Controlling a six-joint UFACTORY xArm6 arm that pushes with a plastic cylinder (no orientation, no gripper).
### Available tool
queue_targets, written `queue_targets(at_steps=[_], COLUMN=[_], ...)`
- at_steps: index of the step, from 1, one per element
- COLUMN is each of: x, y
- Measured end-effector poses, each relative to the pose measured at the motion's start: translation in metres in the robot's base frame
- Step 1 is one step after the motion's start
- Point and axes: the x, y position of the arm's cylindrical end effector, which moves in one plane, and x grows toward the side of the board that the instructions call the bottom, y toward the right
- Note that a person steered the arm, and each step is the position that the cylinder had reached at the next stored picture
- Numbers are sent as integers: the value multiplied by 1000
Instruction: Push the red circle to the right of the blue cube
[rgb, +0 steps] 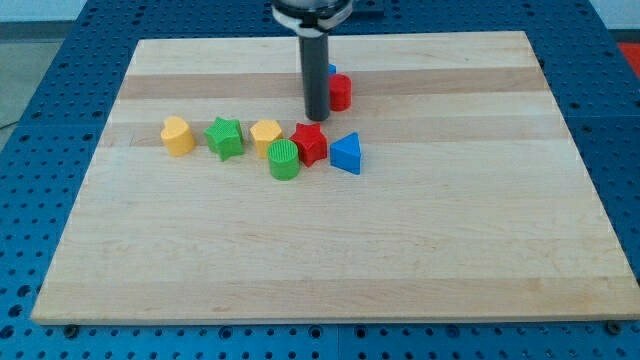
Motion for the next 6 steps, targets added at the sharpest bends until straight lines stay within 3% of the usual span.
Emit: queue_targets(at_steps=[2, 4, 6], x=[-21, 15, 89], y=[17, 72, 52])
